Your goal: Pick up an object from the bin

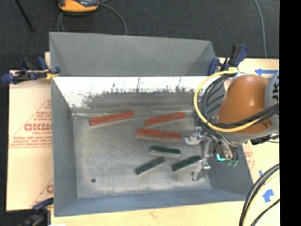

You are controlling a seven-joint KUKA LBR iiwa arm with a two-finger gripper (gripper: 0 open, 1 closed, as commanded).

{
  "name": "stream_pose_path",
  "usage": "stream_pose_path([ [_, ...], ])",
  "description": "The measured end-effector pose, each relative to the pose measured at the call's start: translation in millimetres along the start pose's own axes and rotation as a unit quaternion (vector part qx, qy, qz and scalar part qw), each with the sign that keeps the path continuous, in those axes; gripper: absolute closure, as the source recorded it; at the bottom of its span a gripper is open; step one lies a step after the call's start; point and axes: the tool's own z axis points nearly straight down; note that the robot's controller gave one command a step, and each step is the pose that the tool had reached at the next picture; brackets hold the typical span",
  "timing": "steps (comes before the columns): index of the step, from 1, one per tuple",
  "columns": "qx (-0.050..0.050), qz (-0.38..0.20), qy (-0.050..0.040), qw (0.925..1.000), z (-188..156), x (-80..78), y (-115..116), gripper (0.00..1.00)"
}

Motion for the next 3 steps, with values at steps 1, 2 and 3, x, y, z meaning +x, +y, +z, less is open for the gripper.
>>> stream_pose_path([
  [1, 0.001, -0.001, -0.0037, 1.0, -3.4, -1.9, 0.2, 0.0],
  [2, 0.004, -0.023, -0.0223, 0.9995, 78.1, -30.4, -13.2, 1.0],
  [3, 0.004, -0.024, -0.0223, 0.9995, 78.1, -30.3, -13.4, 1.0],
])
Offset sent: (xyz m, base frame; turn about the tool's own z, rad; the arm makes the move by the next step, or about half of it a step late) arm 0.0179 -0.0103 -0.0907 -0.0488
